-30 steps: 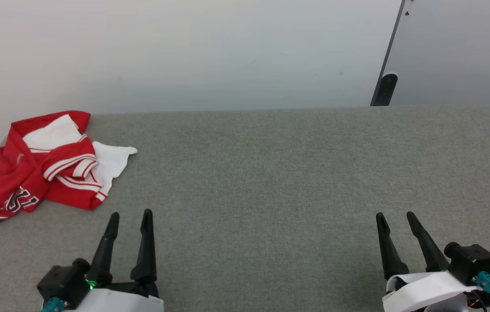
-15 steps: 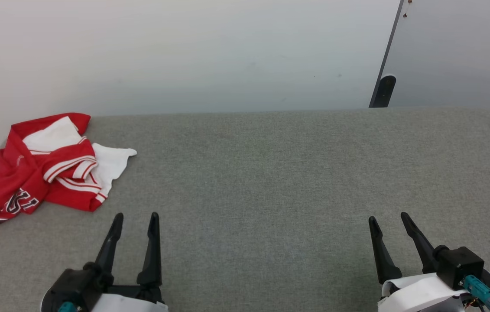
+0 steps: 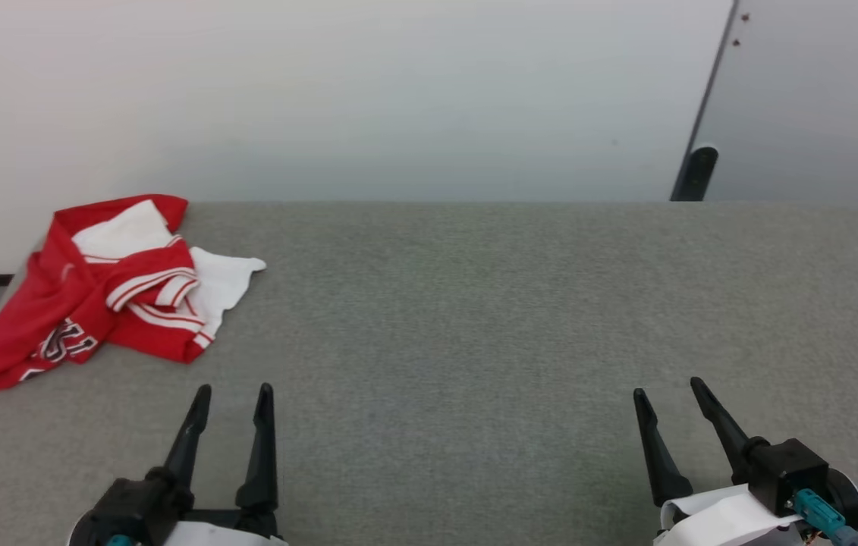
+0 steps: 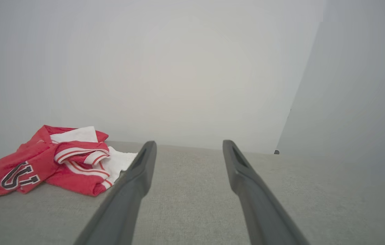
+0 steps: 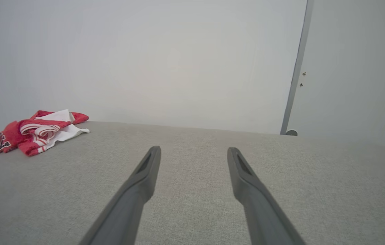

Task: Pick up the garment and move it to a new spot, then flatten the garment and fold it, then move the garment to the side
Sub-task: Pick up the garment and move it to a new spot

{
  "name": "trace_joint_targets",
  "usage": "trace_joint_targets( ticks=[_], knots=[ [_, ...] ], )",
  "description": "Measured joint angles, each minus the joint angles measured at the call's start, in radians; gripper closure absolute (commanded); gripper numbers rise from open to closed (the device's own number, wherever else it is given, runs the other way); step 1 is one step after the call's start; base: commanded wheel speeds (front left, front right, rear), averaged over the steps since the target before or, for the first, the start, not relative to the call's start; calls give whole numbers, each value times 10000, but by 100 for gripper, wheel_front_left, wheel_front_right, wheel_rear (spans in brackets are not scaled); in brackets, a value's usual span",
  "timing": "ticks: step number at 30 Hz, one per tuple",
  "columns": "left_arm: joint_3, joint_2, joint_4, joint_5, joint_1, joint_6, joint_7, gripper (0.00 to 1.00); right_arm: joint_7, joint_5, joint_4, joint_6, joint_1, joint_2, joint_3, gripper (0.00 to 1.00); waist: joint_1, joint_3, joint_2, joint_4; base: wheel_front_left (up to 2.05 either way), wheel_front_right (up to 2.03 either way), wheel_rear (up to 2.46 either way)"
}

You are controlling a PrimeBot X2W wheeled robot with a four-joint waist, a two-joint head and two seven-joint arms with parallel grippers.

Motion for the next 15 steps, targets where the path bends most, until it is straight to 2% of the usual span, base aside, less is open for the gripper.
trace_joint_targets(
  ticks=[6,15],
  knots=[
    [541,6,349,21,-19,65,0,0,84,-25,6,0,4,0,368,0,0,-140,0,520,0,0,0],
    [1229,8,616,157,-11,456,0,0,123,157,178,0,-16,0,1024,0,0,-434,0,1596,0,0,0]
  ],
)
